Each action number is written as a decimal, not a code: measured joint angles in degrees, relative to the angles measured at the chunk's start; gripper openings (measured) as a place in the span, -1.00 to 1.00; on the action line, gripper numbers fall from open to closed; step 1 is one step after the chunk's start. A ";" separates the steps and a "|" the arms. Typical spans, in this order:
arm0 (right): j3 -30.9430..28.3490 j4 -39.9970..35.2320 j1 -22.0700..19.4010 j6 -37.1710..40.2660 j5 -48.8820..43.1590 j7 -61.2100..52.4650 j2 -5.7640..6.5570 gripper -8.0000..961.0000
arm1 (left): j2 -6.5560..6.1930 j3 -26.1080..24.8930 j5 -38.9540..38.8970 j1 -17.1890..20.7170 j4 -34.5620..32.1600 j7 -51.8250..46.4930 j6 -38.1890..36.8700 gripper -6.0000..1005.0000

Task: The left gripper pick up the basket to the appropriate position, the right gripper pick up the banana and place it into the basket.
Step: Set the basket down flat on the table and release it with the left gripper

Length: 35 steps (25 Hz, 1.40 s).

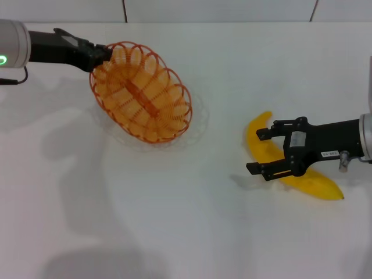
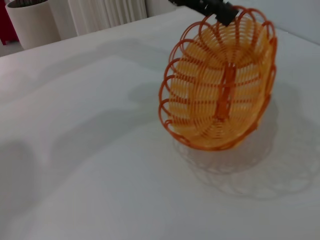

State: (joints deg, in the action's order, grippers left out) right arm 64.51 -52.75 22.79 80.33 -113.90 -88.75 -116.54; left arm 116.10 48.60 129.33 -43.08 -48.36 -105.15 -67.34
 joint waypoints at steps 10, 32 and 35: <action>0.01 -0.07 0.07 0.00 -0.10 -0.02 0.00 0.83 | 0.15 -0.05 -3.84 -0.16 2.08 1.96 1.40 -0.85; 0.80 0.40 0.79 0.09 -1.69 -0.72 0.00 0.83 | 0.12 -0.88 -15.35 4.11 12.15 6.66 10.33 -0.85; 0.80 0.44 0.86 0.09 -1.84 -0.72 0.00 0.83 | 0.07 -0.89 -16.40 4.64 13.38 6.73 11.43 -0.85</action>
State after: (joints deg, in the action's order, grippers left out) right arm 65.31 -52.31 23.65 80.42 -115.74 -89.47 -116.54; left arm 116.18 47.71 112.93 -38.45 -34.98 -98.43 -55.91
